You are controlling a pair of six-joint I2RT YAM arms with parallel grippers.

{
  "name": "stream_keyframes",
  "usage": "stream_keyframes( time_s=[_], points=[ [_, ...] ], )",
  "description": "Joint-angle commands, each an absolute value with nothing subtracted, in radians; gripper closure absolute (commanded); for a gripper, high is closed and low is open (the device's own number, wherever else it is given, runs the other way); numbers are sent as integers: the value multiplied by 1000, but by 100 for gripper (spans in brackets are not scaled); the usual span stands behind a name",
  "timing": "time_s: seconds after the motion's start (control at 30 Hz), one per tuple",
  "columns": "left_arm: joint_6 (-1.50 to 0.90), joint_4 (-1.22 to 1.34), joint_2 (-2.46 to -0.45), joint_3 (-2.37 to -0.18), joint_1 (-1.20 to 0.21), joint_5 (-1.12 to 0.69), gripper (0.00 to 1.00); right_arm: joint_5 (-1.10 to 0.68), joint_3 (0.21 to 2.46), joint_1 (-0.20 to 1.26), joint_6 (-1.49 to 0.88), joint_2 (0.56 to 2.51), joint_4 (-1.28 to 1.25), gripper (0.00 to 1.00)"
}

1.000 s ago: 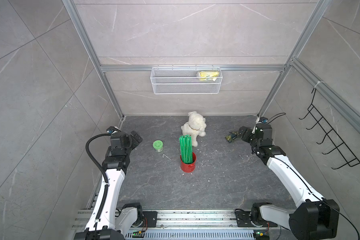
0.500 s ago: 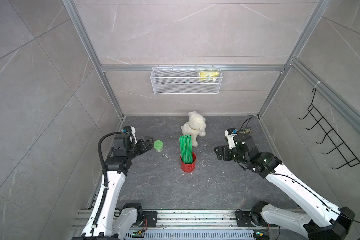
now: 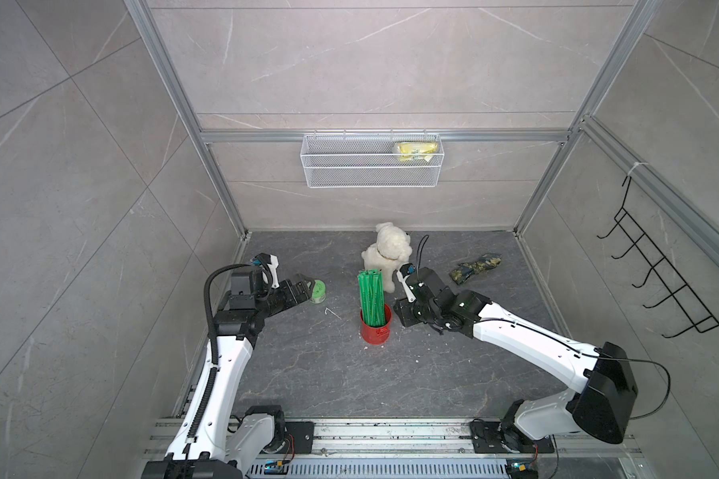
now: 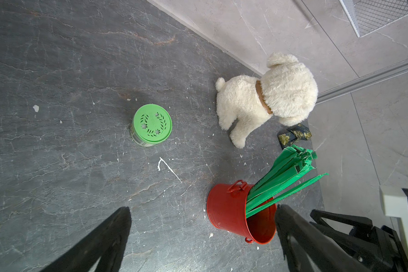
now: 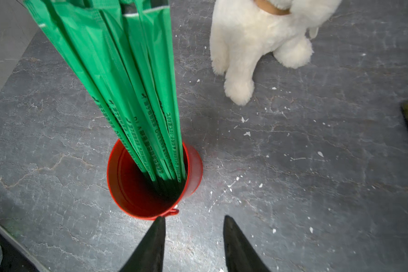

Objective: Take the straws out of the storage container
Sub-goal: Pick up the straw from the container.

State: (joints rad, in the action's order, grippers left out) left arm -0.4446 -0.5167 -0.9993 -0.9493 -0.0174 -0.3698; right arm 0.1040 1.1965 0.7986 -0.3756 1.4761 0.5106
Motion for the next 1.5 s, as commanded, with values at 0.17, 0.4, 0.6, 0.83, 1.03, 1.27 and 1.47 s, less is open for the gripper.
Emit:
stream_keyframes(
  time_s=[0.17, 0.4, 0.6, 0.83, 1.03, 1.27, 1.47],
  points=[
    [-408, -540, -1004, -957, -18, -395, 0, 115, 1273, 802, -393, 1568, 426, 69],
    [-406, -544, -1000, -957, -18, -382, 0, 107, 1298, 802, -393, 1613, 404, 71],
    [-405, -548, -1002, -959, -18, -380, 0, 103, 1323, 802, -388, 1647, 400, 70],
    [-405, -550, -1003, -961, -18, -377, 0, 100, 1354, 801, -387, 1689, 396, 70],
    [-403, -550, -1004, -963, -18, -377, 1, 92, 1370, 795, -383, 1710, 394, 70],
    [-402, -554, -1006, -964, -18, -374, 0, 88, 1378, 789, -376, 1726, 392, 73],
    [-402, -554, -1009, -966, -18, -374, 0, 93, 1377, 787, -373, 1731, 396, 77]
  ],
)
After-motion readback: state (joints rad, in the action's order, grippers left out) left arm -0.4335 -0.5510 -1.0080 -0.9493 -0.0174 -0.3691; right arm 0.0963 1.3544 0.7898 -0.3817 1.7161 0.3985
